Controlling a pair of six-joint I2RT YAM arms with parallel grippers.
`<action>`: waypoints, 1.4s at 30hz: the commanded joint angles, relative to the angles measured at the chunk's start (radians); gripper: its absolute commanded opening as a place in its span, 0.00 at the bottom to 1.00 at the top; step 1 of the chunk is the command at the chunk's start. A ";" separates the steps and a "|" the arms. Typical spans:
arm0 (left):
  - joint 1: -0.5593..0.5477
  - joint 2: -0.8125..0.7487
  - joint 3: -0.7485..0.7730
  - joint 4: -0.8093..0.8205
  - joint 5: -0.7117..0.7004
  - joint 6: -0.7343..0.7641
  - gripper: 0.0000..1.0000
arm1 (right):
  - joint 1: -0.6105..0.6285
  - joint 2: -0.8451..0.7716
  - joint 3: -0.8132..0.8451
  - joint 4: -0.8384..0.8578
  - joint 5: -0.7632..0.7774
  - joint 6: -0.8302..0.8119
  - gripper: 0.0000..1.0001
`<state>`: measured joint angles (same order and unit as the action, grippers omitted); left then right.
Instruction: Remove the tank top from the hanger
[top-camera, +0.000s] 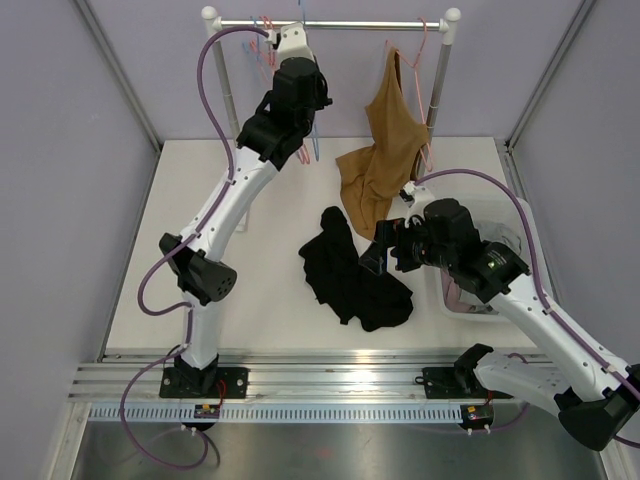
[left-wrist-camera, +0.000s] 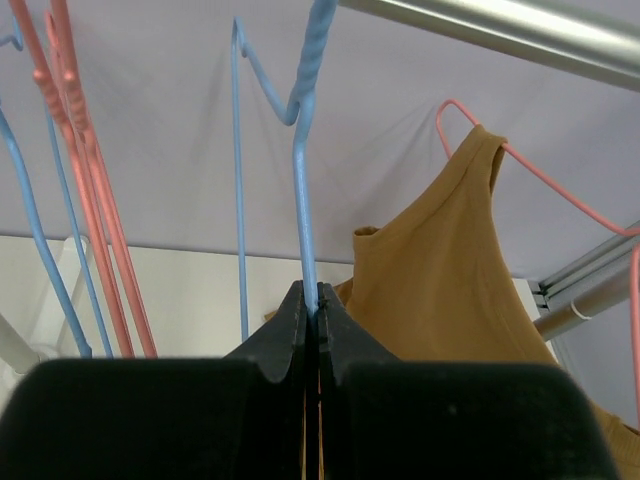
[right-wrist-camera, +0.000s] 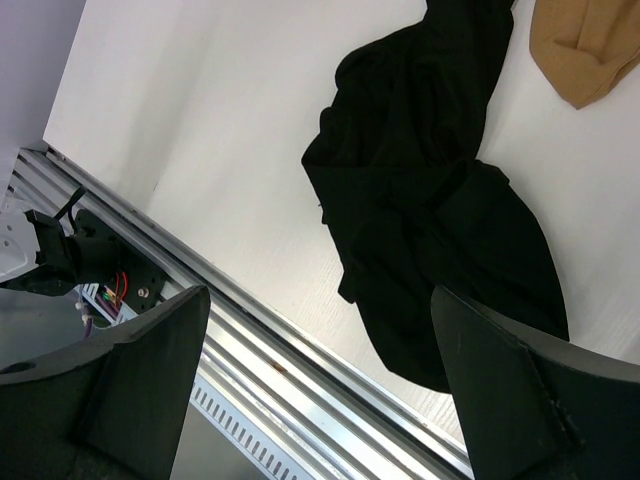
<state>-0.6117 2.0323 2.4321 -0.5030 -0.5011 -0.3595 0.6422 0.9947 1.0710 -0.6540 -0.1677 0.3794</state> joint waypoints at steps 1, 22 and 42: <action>0.039 0.014 0.047 0.066 0.039 -0.018 0.00 | 0.007 -0.016 -0.011 0.048 -0.012 0.001 1.00; 0.058 -0.018 -0.093 -0.009 0.073 -0.035 0.00 | 0.007 0.084 -0.036 0.091 0.008 -0.028 0.99; 0.036 -0.124 -0.157 -0.002 0.130 -0.033 0.54 | 0.007 0.212 -0.025 0.102 0.046 -0.060 0.99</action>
<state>-0.5617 2.0331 2.2665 -0.5419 -0.3931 -0.4046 0.6422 1.1679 1.0321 -0.5938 -0.1535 0.3408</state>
